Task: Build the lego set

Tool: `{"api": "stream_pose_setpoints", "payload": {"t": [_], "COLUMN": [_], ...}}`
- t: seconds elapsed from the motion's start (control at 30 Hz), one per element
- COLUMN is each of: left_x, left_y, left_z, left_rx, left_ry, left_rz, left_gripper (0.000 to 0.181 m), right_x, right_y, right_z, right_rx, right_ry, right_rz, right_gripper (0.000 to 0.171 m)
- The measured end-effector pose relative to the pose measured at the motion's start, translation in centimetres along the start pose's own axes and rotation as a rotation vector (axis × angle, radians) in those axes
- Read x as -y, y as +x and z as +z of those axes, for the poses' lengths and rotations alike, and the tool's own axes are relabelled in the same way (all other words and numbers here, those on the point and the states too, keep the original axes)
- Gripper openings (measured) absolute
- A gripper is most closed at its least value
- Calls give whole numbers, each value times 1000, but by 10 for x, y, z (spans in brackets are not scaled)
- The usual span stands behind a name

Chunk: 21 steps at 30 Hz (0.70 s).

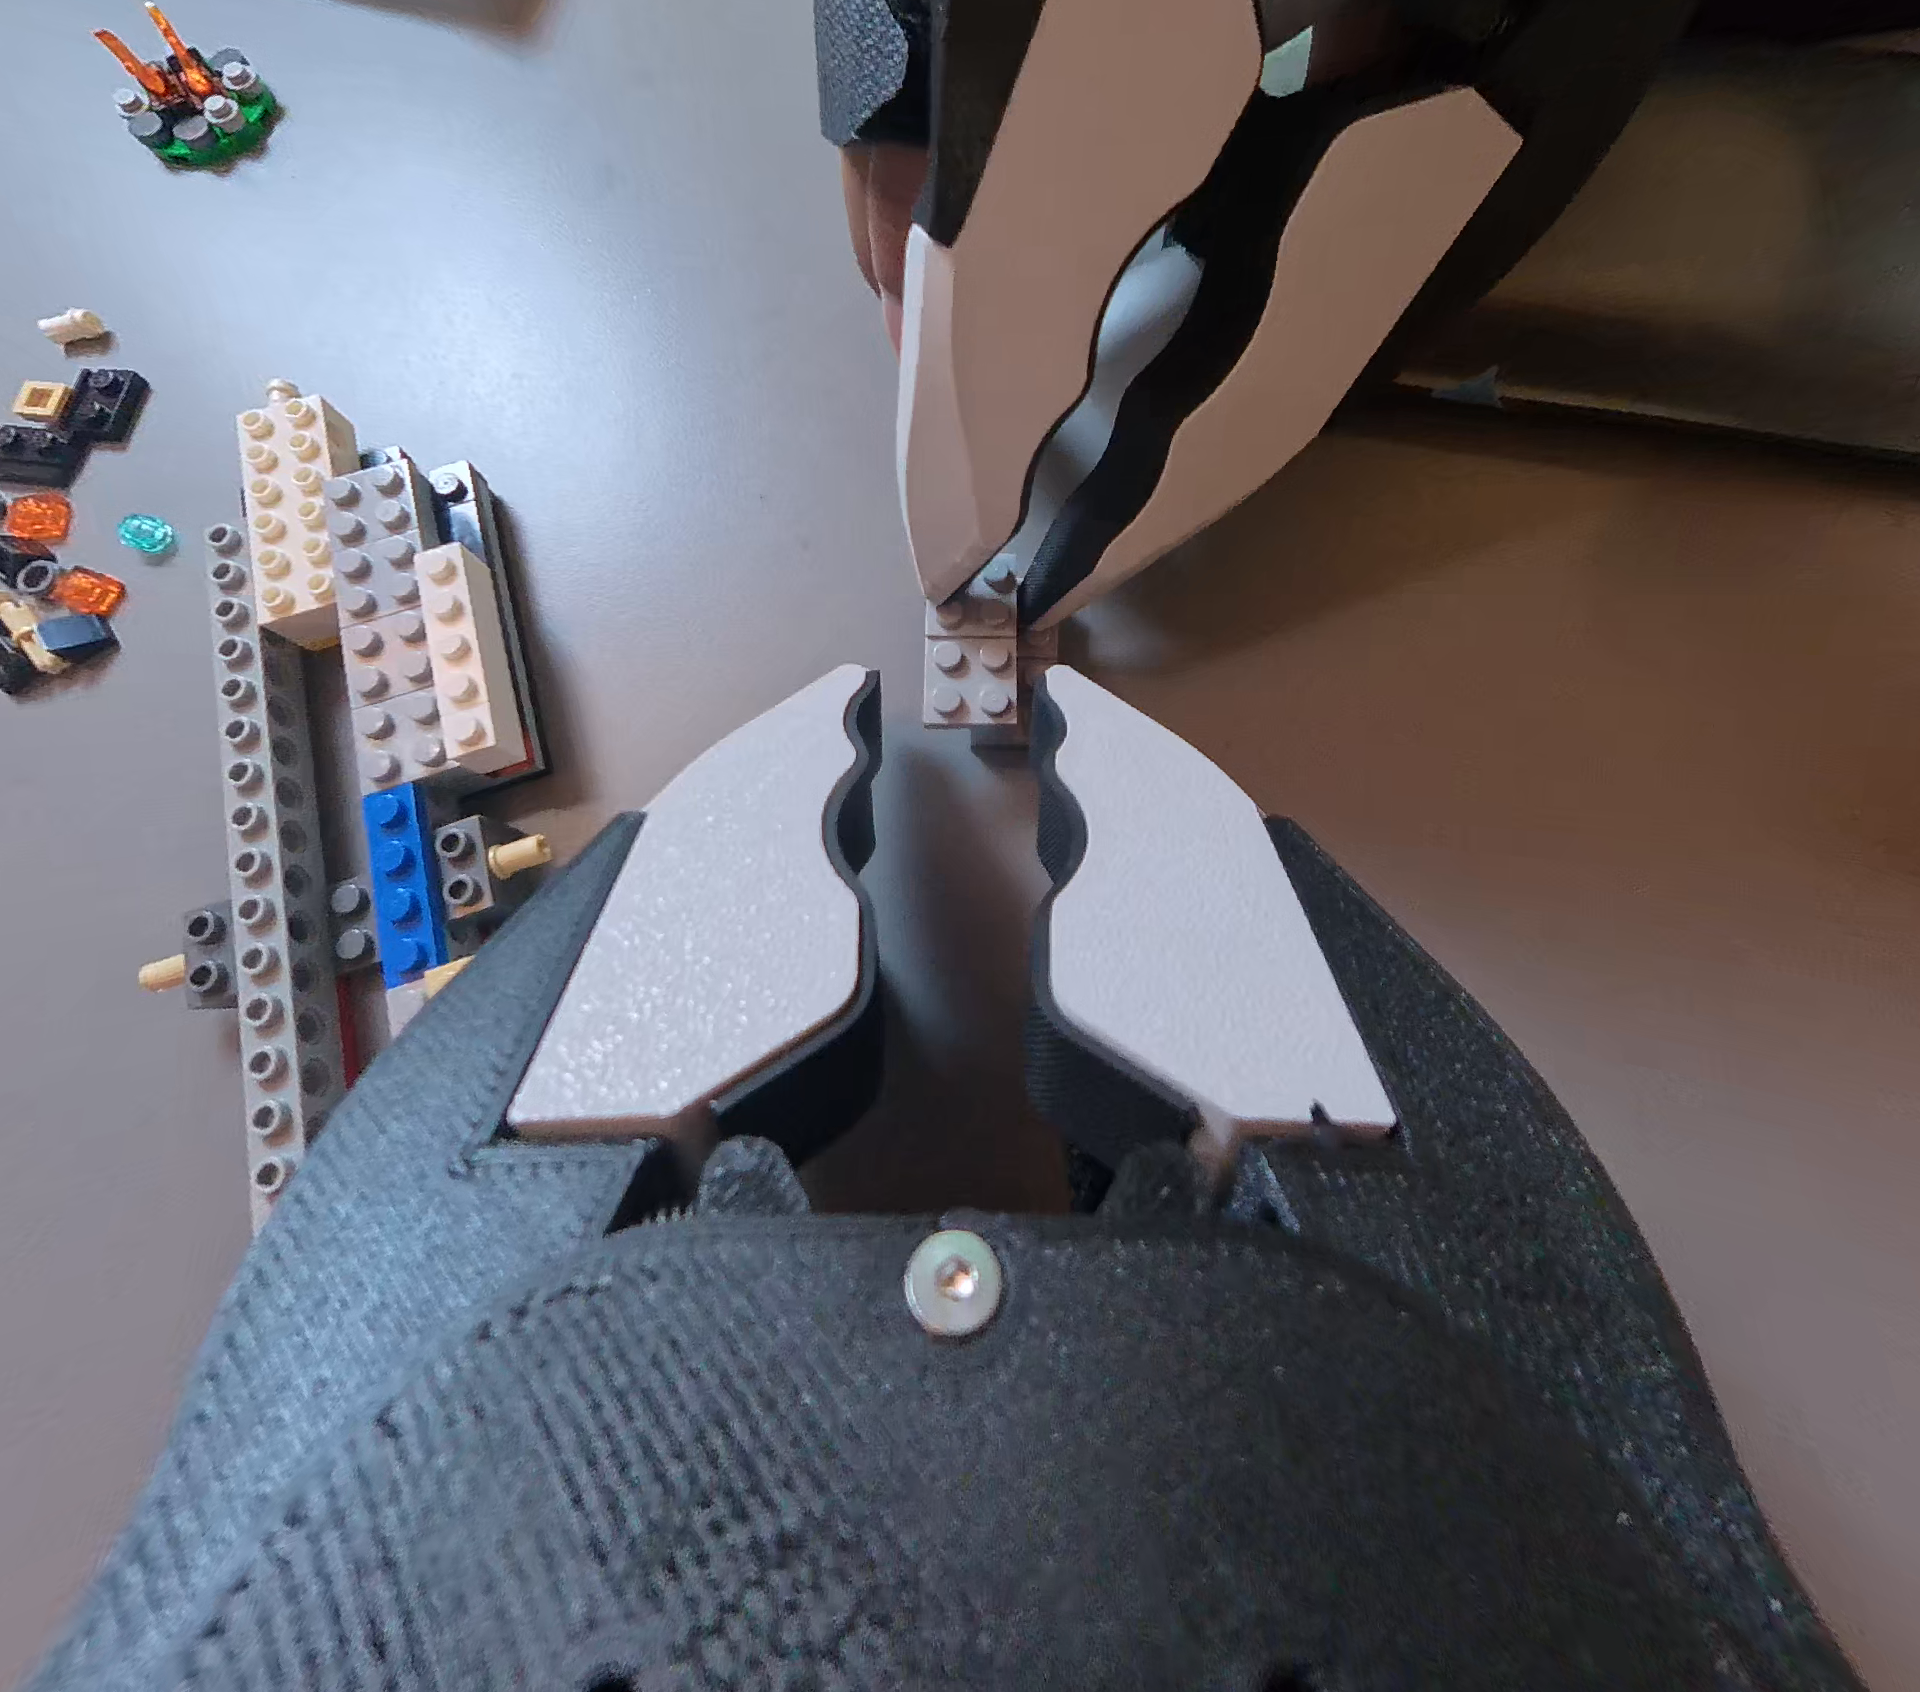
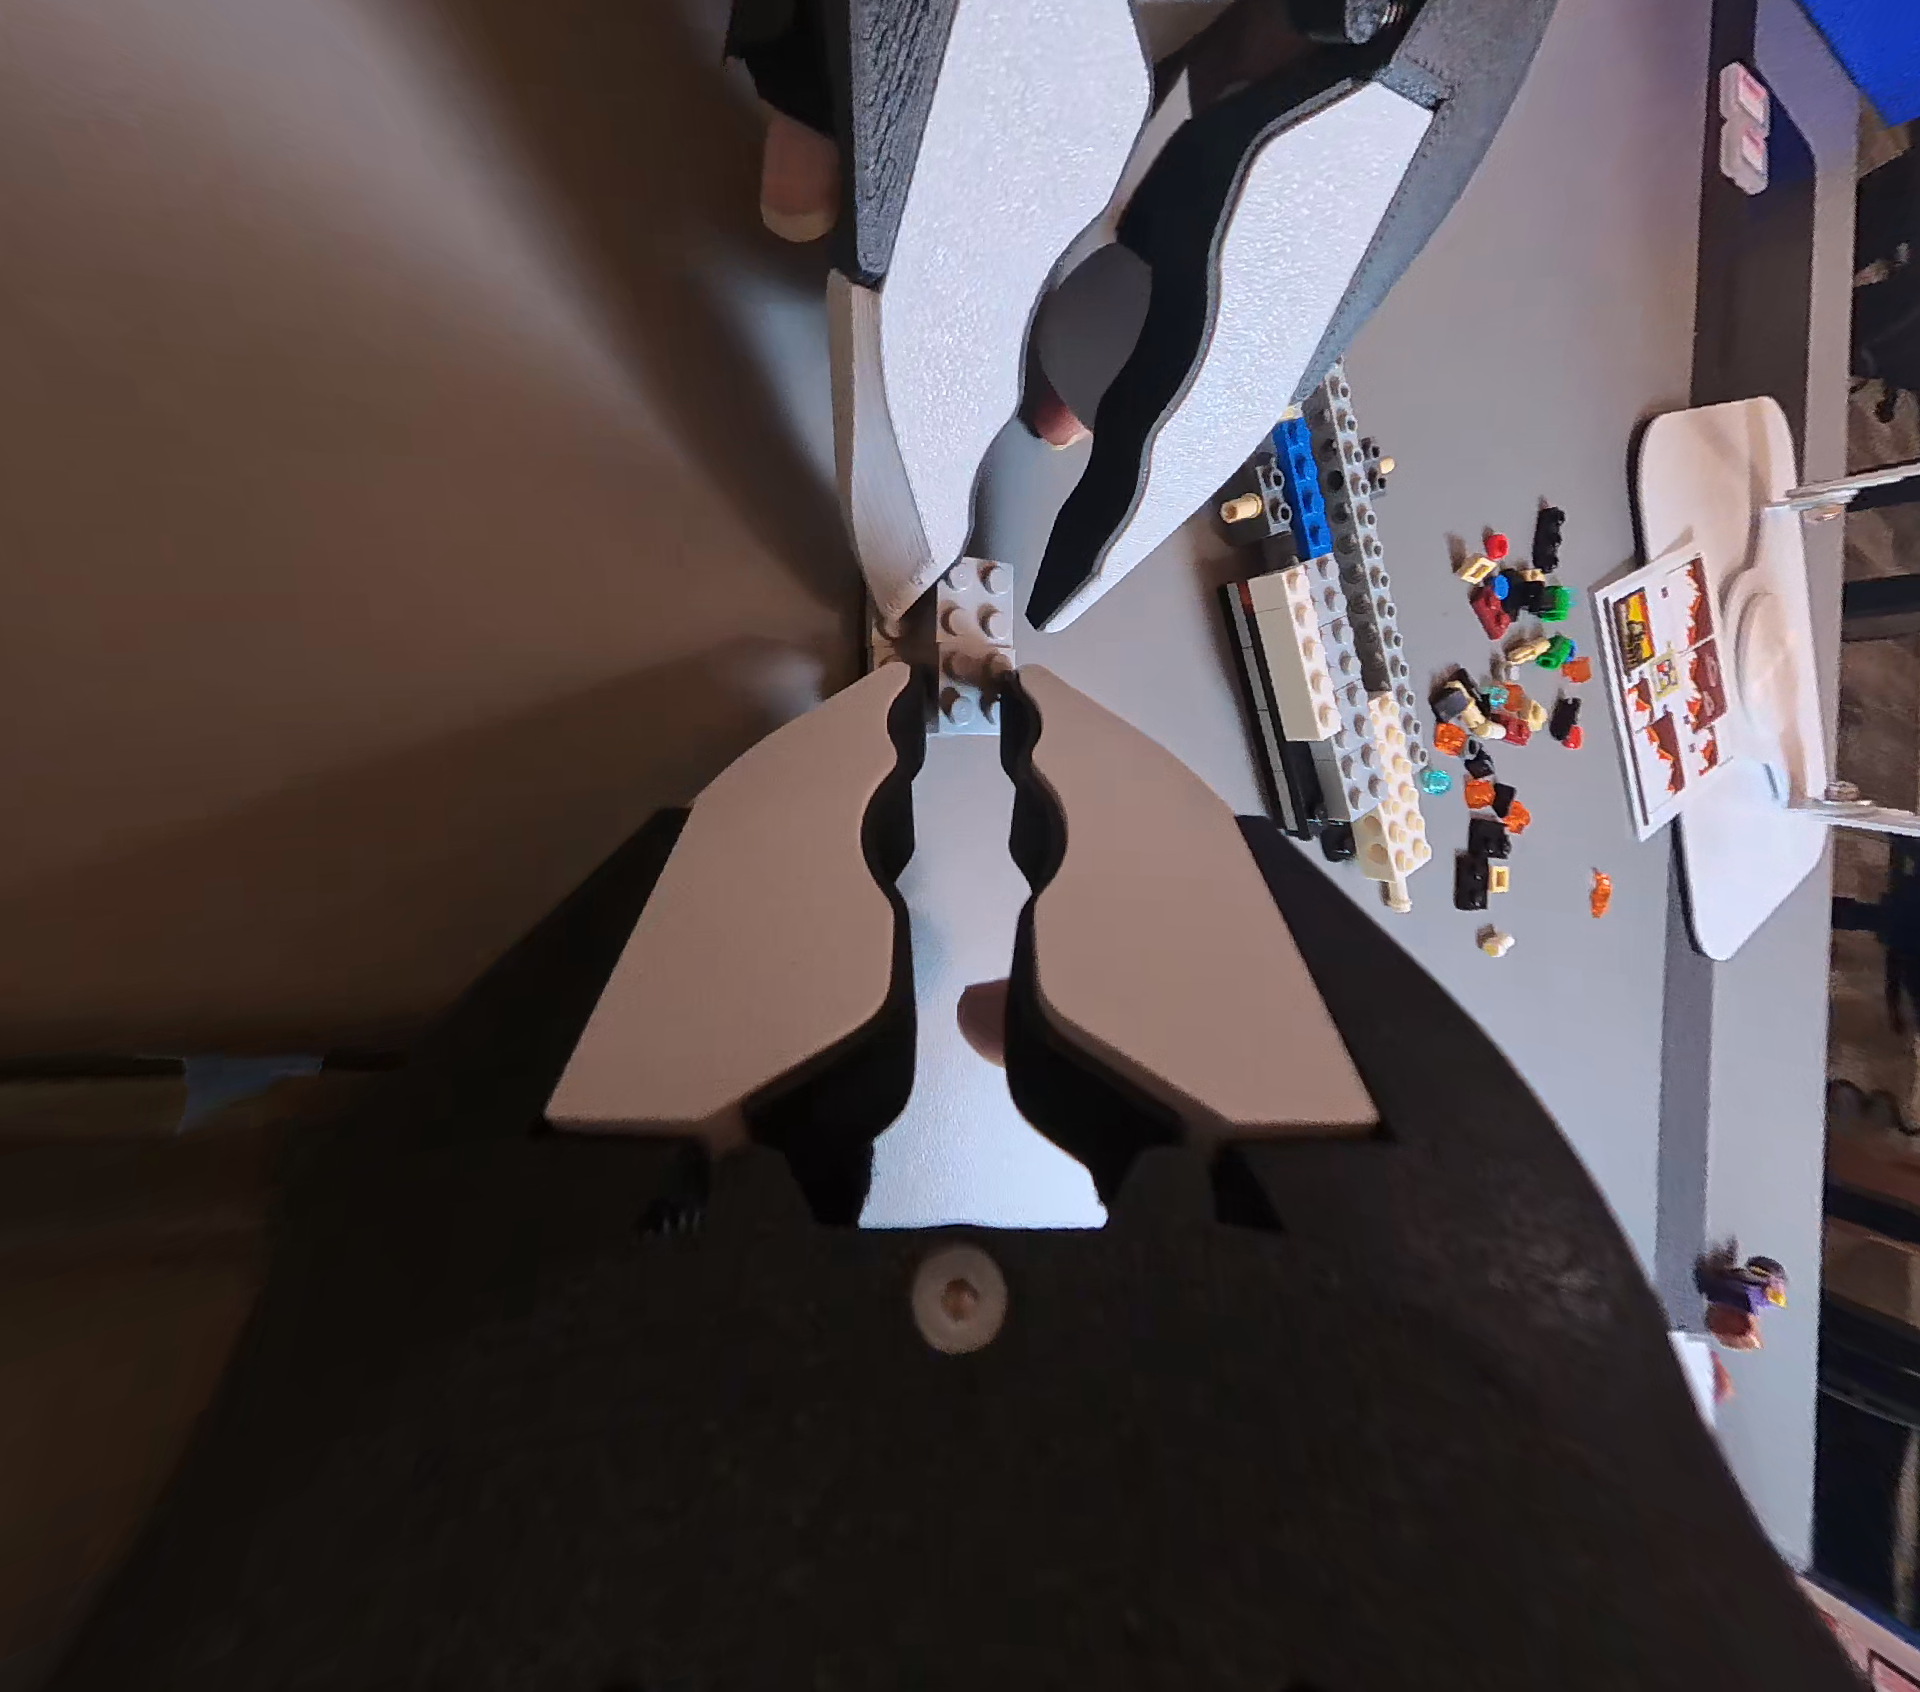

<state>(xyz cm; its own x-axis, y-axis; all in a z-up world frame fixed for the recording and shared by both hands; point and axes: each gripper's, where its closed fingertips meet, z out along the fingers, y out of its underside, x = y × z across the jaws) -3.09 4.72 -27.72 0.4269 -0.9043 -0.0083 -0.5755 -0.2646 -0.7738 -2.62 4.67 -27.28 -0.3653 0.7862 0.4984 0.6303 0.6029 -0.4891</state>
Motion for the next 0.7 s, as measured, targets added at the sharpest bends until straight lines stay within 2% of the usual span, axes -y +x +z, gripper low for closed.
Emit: {"api": "stream_pose_setpoints", "payload": {"t": [0.3,0.53,0.7], "left_x": [1,1,2], "left_y": [1,7,4], "left_z": [0,1,0], "left_rx": [4,-6,1], "left_ry": [-4,-8,-17], "left_rz": [7,47,14], "left_gripper": [32,20,18], "right_x": [1,1,1], "right_y": [-3,-2,7], "right_z": [-1,-1,-12], "right_rx": [-68,-32,-16], "right_ry": [10,64,117], "right_rz": [-87,3,64], "right_gripper": [9,9,23]}}
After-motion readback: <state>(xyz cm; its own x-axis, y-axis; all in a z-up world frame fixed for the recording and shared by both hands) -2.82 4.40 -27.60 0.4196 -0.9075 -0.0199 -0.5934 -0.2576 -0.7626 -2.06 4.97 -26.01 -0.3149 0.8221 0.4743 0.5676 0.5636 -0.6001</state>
